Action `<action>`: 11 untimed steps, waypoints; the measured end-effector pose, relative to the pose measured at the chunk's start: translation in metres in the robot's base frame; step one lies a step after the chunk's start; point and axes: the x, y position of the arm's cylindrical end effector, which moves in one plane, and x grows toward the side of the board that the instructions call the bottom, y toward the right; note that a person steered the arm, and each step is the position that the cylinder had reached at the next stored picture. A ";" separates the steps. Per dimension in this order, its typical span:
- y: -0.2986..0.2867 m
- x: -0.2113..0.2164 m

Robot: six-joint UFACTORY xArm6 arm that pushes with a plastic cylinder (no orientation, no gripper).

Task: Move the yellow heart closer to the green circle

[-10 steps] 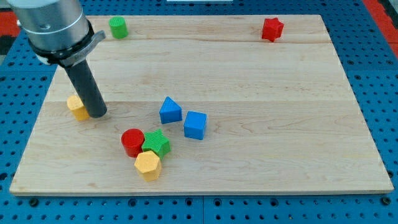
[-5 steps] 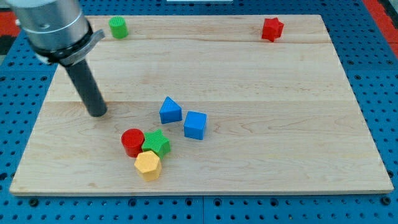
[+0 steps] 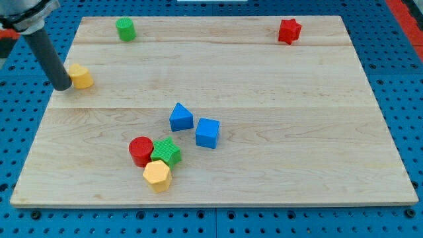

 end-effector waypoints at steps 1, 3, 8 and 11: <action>0.039 -0.009; 0.068 -0.035; 0.043 -0.093; 0.044 -0.105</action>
